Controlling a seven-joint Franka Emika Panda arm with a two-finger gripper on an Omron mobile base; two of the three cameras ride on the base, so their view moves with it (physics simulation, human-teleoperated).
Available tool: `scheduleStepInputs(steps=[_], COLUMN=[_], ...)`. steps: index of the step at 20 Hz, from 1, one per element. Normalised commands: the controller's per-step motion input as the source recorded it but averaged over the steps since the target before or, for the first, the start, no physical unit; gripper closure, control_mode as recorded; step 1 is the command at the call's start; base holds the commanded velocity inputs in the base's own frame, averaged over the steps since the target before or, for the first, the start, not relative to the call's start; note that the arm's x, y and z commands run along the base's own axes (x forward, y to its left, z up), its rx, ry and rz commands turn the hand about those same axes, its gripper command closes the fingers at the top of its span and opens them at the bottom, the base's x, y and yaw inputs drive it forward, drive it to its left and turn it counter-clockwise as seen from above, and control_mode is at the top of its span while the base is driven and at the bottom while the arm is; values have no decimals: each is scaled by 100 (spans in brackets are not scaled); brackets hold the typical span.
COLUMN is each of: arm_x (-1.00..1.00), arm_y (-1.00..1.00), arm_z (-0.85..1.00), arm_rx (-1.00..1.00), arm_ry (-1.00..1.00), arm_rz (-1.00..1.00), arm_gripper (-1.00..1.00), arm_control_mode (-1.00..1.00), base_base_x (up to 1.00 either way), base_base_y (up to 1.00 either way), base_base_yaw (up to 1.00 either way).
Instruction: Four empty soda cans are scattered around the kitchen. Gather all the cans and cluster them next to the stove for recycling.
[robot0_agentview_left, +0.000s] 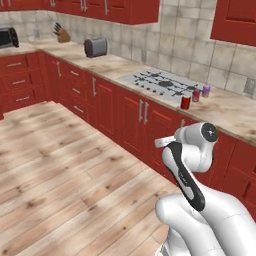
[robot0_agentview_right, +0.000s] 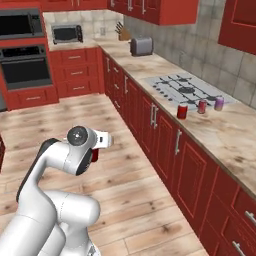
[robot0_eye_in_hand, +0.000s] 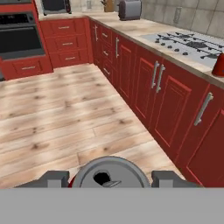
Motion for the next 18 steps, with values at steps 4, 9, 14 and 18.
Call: scheduleStepInputs(steps=[4,9,14,18], arm_x=[0,0,0,0], arm_y=[0,0,0,0], arm_z=[0,0,0,0], arm_rx=[0,0,0,0], arm_ry=[0,0,0,0], arm_rz=[0,0,0,0], arm_gripper=[100,100,100,100], arm_control_mode=[100,100,100,100], base_base_x=[66,69,63,71], base_base_y=[-35,-38,-36,-21], base_base_yaw=[-30,-24,-22,-20])
